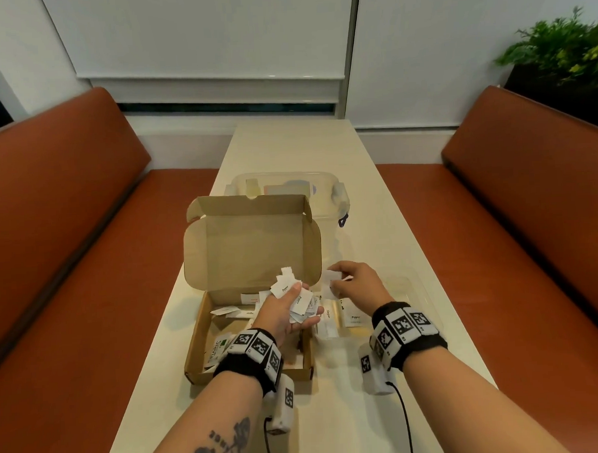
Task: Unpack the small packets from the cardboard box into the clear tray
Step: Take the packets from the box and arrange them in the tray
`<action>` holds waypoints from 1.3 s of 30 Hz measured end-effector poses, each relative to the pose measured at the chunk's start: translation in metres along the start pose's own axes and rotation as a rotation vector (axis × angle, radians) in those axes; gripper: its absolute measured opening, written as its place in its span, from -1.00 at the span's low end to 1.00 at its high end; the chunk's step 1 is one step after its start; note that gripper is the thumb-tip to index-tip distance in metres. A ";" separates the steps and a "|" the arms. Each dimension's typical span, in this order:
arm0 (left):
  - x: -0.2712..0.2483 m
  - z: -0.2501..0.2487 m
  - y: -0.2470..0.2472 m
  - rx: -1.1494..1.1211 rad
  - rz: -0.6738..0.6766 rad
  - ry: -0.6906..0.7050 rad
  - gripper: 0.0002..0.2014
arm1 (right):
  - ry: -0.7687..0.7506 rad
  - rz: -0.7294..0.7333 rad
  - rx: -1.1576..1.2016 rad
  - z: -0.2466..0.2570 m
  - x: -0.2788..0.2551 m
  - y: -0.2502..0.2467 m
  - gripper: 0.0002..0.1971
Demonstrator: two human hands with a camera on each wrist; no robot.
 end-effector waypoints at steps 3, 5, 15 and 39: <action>-0.001 0.002 0.005 0.021 0.025 -0.015 -0.79 | 0.011 -0.064 -0.036 -0.011 -0.001 -0.022 -0.89; -0.002 0.005 0.009 0.026 0.043 -0.031 -0.79 | 0.028 -0.099 -0.099 -0.020 -0.001 -0.034 -0.92; 0.001 0.016 0.016 0.055 0.055 -0.068 -0.80 | 0.165 -0.041 -0.479 -0.062 -0.002 -0.025 -0.84; 0.003 0.018 0.015 0.079 0.058 -0.048 -0.81 | -0.046 0.018 -0.852 -0.048 0.003 -0.011 -0.91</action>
Point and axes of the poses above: each hand's wrist, its own x-axis towards the middle knuckle, its own y-axis out of the palm, z = x × y, the point moved 6 cm from there along x, towards the middle knuckle, and after that the axes turned 4 degrees about y, right-handed, at the moved point
